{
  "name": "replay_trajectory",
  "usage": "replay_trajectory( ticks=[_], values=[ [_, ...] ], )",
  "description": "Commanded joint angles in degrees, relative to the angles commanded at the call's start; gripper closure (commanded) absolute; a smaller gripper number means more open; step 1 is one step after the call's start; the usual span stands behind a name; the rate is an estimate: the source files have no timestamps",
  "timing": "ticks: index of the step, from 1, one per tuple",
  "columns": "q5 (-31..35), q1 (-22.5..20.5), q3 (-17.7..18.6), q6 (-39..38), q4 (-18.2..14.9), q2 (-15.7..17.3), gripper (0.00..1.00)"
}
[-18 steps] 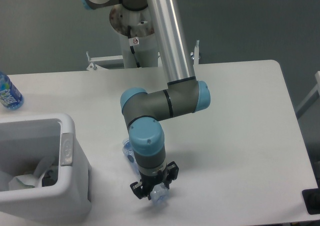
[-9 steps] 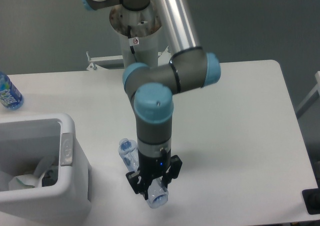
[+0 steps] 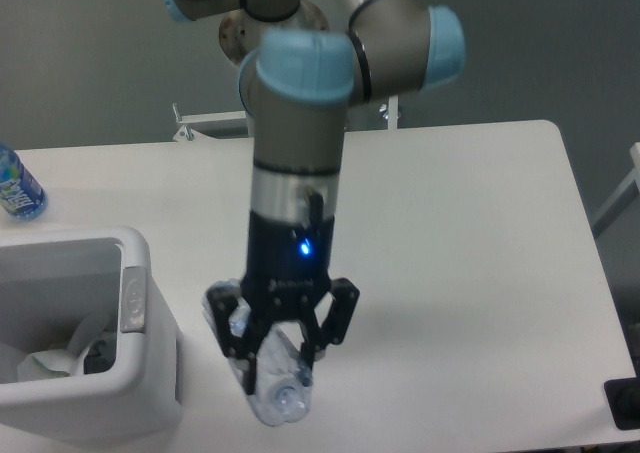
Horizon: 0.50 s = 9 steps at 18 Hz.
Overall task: Place the trash in the trash can
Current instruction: 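Lift the bottle and carry it over the trash bin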
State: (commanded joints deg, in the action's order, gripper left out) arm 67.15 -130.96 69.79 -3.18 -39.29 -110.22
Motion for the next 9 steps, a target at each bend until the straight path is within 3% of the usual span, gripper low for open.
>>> replay_trajectory(
  ticks=[3, 6, 9],
  values=[
    [-0.26, 1.23, -0.18, 2.12, 1.23, 1.23, 0.45],
    [-0.88, 2.9, -0.87, 2.39, 4.83, 1.5, 0.45],
    [-0.88, 5.27, -2.46, 2.39, 5.1, 1.59, 0.45]
  ],
)
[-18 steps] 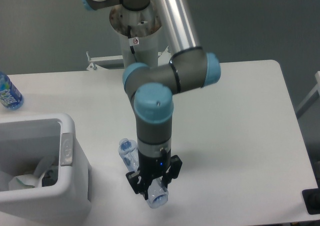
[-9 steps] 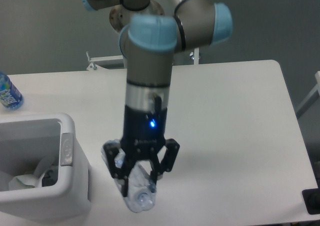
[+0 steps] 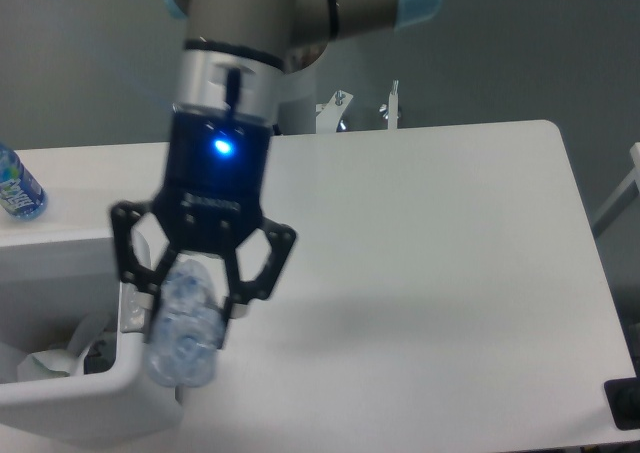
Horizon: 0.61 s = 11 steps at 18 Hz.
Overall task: Place the trash in the trash can
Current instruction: 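Lift the bottle and carry it over the trash bin, then open the gripper to drop the bottle into the bin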
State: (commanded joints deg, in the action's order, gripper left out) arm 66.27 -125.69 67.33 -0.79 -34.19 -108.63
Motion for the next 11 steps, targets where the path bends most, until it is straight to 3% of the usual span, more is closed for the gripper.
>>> replay_trajectory(
  ticks=[4, 7, 8, 10, 11],
  values=[
    [0.0, 3.16, 0.35, 1.22, 0.09, -0.35, 0.45],
    [0.0, 6.24, 0.7, 3.51, 0.09, -2.45, 0.43],
    [0.0, 7.12, 0.96, 4.39, 0.09, -3.24, 0.38],
    [-0.09, 8.26, 1.22, 5.97, 0.09, -3.95, 0.12],
    [-0.09, 8.62, 1.75, 6.06, 0.09, -3.96, 0.05]
  ],
)
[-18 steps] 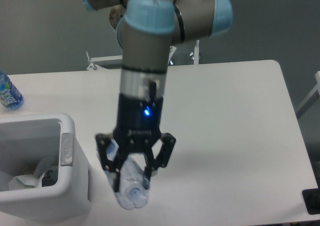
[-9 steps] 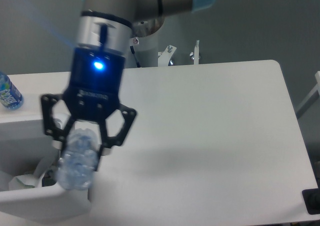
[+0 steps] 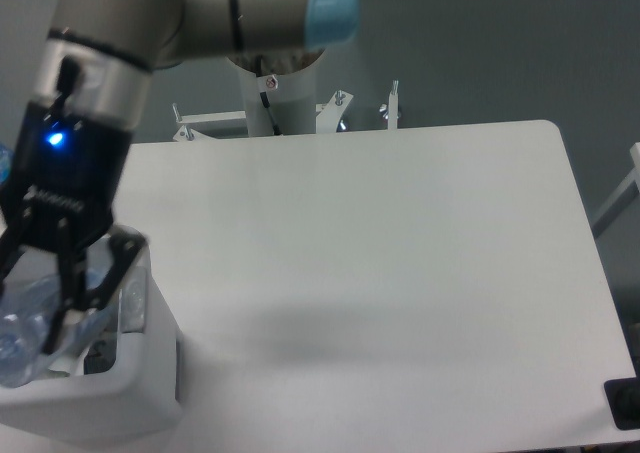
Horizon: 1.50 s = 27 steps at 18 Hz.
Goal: Place the trash in the trash can
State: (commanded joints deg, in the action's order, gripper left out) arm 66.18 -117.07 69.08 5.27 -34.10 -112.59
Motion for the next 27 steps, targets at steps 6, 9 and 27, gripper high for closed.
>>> replay_trajectory(
  ticks=[6, 9, 27],
  values=[
    [0.09, -0.78, 1.93, -0.7, -0.35, 1.66, 0.0],
    [1.49, -4.47, 3.08, -0.62, -0.62, 2.81, 0.0],
    [27.31, -19.24, 15.55, 42.86, -12.28, 12.64, 0.0]
  ],
)
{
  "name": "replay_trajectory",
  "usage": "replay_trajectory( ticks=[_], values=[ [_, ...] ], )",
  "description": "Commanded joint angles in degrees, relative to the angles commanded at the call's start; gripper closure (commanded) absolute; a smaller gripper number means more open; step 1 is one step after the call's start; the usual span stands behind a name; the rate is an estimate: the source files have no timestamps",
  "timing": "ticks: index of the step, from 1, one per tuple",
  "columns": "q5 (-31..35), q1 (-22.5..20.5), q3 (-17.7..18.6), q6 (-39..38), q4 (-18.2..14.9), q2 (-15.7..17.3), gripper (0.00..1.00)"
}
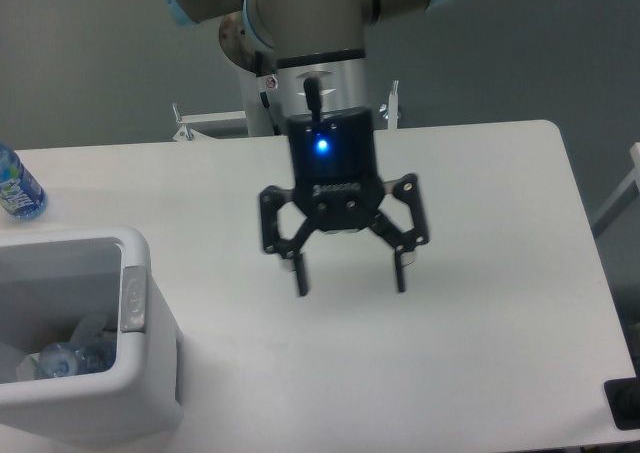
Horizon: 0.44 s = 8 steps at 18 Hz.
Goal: Place the trash in the trash can
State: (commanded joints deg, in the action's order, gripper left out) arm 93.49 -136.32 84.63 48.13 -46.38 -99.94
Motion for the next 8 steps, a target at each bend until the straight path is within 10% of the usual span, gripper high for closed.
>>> replay_trajectory(
  ticks=[8],
  values=[
    [5.03, -3.34, 6.42, 22.18, -9.86, 7.92, 0.0]
  ],
)
